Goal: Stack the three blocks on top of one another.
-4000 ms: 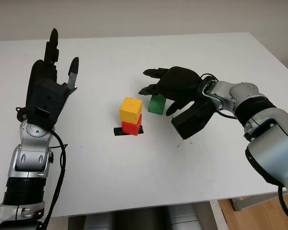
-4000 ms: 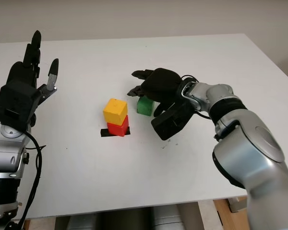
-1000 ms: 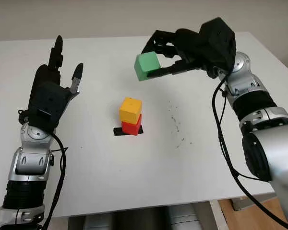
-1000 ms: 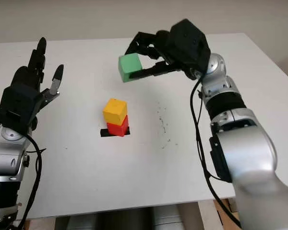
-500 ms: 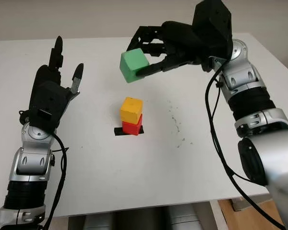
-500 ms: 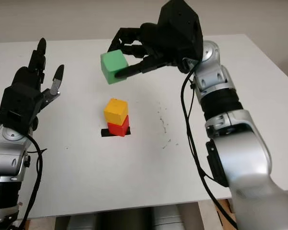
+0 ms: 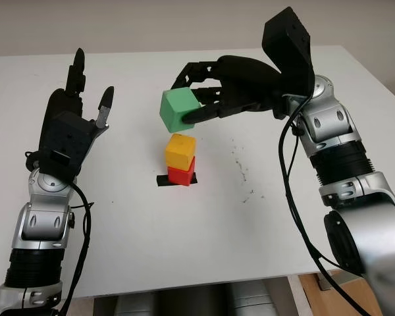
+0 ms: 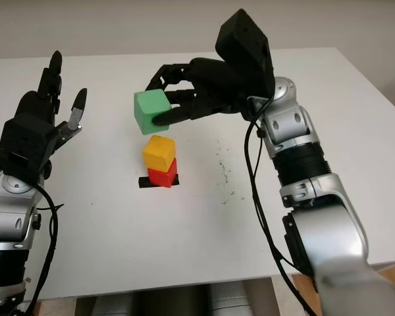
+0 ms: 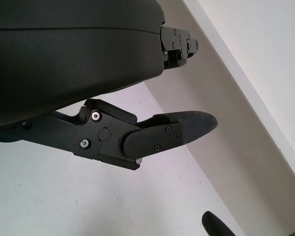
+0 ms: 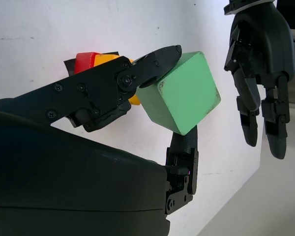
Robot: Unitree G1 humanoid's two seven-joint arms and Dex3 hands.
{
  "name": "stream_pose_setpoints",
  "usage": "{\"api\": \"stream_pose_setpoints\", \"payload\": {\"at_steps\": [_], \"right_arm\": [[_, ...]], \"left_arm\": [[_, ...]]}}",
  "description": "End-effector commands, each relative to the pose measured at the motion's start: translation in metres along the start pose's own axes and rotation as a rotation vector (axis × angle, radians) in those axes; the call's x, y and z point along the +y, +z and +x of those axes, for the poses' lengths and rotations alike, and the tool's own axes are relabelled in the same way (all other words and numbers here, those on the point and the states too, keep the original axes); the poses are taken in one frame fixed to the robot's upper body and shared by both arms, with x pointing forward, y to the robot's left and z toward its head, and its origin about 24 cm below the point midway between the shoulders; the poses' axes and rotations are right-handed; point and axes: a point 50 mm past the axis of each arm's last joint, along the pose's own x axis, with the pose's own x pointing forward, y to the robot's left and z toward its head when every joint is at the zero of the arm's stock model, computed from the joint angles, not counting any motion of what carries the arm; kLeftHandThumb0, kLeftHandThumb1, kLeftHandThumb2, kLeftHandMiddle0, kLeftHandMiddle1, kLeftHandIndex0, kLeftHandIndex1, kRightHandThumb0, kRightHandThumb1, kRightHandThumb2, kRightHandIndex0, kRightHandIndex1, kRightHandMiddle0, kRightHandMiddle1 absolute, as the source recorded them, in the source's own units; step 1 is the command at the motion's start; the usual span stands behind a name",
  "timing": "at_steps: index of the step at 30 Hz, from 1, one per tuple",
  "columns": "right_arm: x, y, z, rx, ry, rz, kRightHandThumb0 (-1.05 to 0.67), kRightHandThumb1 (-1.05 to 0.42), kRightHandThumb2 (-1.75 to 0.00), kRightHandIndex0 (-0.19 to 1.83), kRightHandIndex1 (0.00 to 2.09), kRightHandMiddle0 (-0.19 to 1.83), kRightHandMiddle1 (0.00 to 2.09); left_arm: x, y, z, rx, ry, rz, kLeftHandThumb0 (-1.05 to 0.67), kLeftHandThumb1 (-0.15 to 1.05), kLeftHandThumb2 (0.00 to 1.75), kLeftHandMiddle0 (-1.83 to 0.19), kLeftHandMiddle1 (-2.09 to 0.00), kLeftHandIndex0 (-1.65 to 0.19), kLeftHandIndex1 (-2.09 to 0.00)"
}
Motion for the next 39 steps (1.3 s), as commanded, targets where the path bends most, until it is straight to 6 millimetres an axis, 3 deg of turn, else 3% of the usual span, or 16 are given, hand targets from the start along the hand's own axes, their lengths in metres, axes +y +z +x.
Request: {"api": "stream_pose_setpoints", "payload": {"at_steps": [1, 11, 39], "right_arm": [[0.002, 0.003, 0.001, -0.018, 0.014, 0.005, -0.43, -1.03, -0.05, 0.21, 0.06, 0.21, 1.89], [0.002, 0.000, 0.003, 0.008, 0.012, -0.052, -0.43, -1.04, -0.06, 0.19, 0.05, 0.15, 1.84], [0.004, -0.015, 0.013, 0.037, 0.000, -0.145, -0.47, -1.01, -0.05, 0.23, 0.07, 0.23, 1.80]], "left_arm": [[0.003, 0.001, -0.003, -0.005, 0.005, 0.011, -0.60, 1.05, 0.60, 0.02, -0.06, 0.07, -0.05], [0.002, 0.001, -0.003, -0.003, -0.003, 0.012, -0.60, 1.05, 0.61, 0.02, -0.06, 0.08, -0.05], [0.001, 0.000, -0.005, 0.003, -0.003, 0.013, -0.61, 1.05, 0.61, 0.02, -0.05, 0.06, -0.06]]}}
